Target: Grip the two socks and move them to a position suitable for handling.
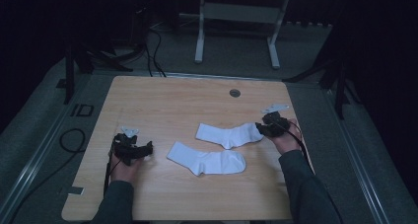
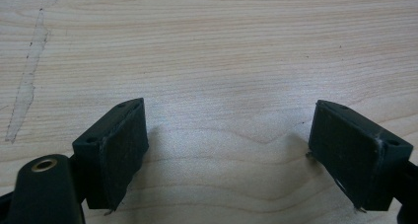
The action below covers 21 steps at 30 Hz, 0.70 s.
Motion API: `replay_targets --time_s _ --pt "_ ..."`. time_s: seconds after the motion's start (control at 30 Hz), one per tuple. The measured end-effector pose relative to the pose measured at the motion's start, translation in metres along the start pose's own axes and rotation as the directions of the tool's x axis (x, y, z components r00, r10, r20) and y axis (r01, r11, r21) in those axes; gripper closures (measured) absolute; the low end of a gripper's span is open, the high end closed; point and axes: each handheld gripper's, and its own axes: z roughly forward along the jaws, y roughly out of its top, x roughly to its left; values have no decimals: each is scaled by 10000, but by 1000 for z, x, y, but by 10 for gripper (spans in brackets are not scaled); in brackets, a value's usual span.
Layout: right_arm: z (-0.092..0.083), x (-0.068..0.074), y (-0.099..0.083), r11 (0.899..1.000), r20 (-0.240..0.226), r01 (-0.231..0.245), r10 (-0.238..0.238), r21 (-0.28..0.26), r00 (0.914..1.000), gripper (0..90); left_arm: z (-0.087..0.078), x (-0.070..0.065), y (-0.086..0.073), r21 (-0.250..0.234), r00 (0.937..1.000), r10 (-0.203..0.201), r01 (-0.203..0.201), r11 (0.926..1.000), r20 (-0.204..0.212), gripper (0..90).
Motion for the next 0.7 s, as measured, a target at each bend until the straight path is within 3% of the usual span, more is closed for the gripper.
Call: replay_targets --time_s 0.27,0.33,0.7 --pt "9 23 13 9961 -745 874 -862 129 9935 574 0 0 0 -4 10000 -2 2 10000 0 151" --pt "12 35 25 9920 -917 1252 -1232 165 9881 569 0 0 0 -3 10000 -2 2 10000 1 151" --pt "23 60 52 9841 -1690 1776 -1757 -41 9698 560 0 0 0 -5 10000 -4 4 10000 18 151"
